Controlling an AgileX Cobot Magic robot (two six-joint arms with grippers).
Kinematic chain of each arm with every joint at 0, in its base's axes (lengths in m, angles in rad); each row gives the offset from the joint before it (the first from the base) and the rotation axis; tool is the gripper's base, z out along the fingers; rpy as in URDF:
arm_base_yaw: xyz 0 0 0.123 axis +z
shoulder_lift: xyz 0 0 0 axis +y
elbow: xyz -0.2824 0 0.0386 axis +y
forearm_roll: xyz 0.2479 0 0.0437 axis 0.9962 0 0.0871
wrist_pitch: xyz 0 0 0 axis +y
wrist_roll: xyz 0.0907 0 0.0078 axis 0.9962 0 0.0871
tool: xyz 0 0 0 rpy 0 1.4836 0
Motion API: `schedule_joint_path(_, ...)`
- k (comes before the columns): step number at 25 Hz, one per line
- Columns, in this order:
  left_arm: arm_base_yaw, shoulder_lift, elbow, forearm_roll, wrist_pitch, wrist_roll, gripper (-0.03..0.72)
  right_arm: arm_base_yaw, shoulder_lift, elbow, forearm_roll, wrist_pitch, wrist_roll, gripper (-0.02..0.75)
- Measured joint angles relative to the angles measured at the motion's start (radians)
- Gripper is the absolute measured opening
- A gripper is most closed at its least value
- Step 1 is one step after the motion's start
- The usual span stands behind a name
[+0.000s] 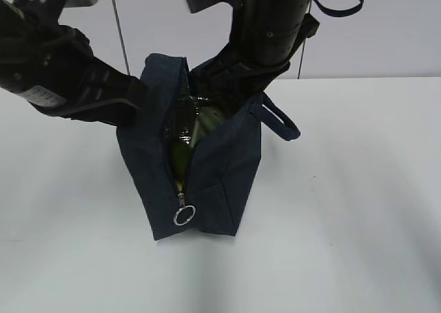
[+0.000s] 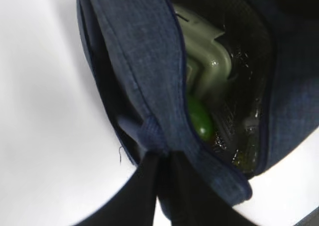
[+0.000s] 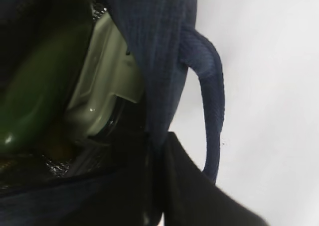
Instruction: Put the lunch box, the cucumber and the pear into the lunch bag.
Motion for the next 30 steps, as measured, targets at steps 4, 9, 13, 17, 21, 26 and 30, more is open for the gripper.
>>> schedule_joint_path(4, -0.037, 0.021, 0.000, -0.024, -0.034, 0.000, 0.003, -0.025, -0.011, 0.000, -0.004, 0.048, 0.002, 0.006)
schedule_joint_path(9, -0.065, 0.056, 0.000, -0.037, -0.050, 0.000, 0.003, -0.034, -0.011, 0.006, 0.025, 0.074, -0.010, 0.005)
schedule_joint_path(13, -0.066, 0.066, 0.000, -0.044, -0.051, 0.000, 0.003, -0.034, -0.011, 0.010, 0.060, 0.076, -0.016, 0.005)
schedule_joint_path(17, -0.066, 0.066, 0.000, -0.055, -0.051, 0.000, 0.008, -0.034, -0.005, 0.010, 0.062, 0.091, -0.017, 0.018)
schedule_joint_path(21, -0.066, 0.066, 0.000, -0.058, -0.040, 0.001, 0.057, -0.034, 0.001, 0.010, 0.073, 0.095, -0.017, 0.163)
schedule_joint_path(26, -0.066, 0.066, 0.000, -0.059, -0.026, 0.002, 0.214, -0.034, 0.001, 0.010, 0.076, 0.095, -0.018, 0.358)
schedule_joint_path(30, -0.066, 0.050, 0.000, -0.054, -0.004, 0.002, 0.342, -0.034, -0.003, 0.010, 0.078, 0.095, -0.018, 0.385)
